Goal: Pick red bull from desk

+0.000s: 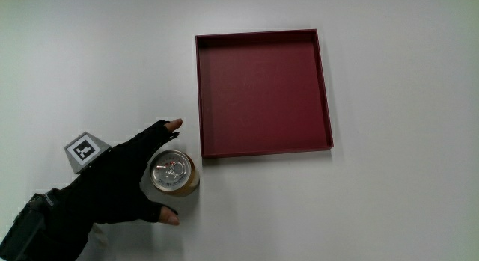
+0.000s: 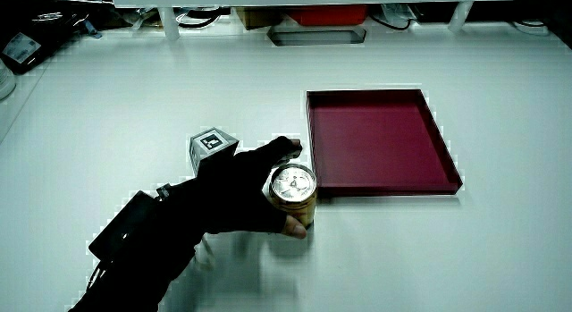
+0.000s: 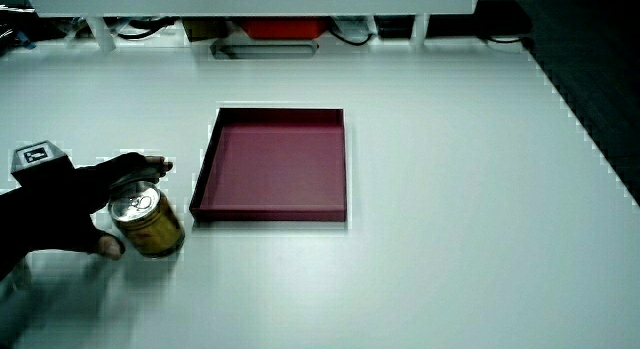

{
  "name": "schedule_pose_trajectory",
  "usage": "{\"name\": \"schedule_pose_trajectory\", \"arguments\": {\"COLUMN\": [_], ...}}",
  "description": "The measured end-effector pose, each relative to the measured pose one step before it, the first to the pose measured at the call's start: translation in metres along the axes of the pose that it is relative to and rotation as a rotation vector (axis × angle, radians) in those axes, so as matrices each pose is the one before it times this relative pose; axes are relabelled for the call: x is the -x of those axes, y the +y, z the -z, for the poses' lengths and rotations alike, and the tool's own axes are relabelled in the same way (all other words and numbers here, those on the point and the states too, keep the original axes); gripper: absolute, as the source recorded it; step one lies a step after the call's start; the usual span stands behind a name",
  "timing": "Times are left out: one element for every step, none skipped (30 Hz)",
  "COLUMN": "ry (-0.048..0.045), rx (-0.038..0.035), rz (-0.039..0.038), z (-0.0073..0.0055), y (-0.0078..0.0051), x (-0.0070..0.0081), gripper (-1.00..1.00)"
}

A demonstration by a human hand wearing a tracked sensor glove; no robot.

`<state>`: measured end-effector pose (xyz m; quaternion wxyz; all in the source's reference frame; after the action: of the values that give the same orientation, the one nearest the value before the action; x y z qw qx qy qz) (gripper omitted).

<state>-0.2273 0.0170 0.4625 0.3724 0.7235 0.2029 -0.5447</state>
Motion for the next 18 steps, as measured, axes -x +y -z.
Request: {"name": "schedule_pose_trajectory", "arguments": {"ry": [0.00625,-0.00517,-0.00393,-0.00754,0.00200,-0.00503,0.00176,0.00544,-0.00790,0.02520,-0.00661,-0.00284,0.00266,-0.00260,-0.01162,0.00458,0.01067,-0.00798], "rx": [0.00108,-0.00613,-0.00468,-0.00403,-0.00624,-0.01012,-0.01083,-0.00830,-0.00502,-0.00607,-0.00573,-0.00758,-0.00841,-0.00128,-0.00257,-0.00662,-0.00525,0.00056], "rz": [0.00111,-0.01403,0.01379,0.00315,-0.00308,0.01189,0.00127,0.01622,0.00480,-0.00380,-0.00072,0.00957,-0.01326,0.00558,-0.00446,-0.00204,-0.00049,0.00149], "z": [-0.00033,0.00014,-0.00007,-0.00017,-0.00060,-0.00055,-0.00101,-0.00079,-0.00016,-0.00085,0.00006,-0.00003,-0.00037,-0.00009,0.00056,-0.00018,-0.00018,0.00029], "y": [-0.00008,-0.00047,-0.00008,-0.00031,-0.00050,-0.00044,-0.00100,-0.00050,-0.00023,-0.00047,0.00008,0.00019,-0.00058,0.00005,0.00011,-0.00020,0.00008,0.00042], "x": [0.00177,-0.00086,-0.00029,-0.00016,-0.00035,-0.00073,0.00146,0.00033,-0.00031,0.00281,0.00095,0.00047,0.00198,0.00123,-0.00114,0.00187,0.00069,-0.00059], "gripper": [0.00,0.00,0.00,0.04,0.08,0.12,0.16,0.20,0.24,0.28,0.32,0.36,0.40,0.44,0.48,0.52,0.56,0.60]}}
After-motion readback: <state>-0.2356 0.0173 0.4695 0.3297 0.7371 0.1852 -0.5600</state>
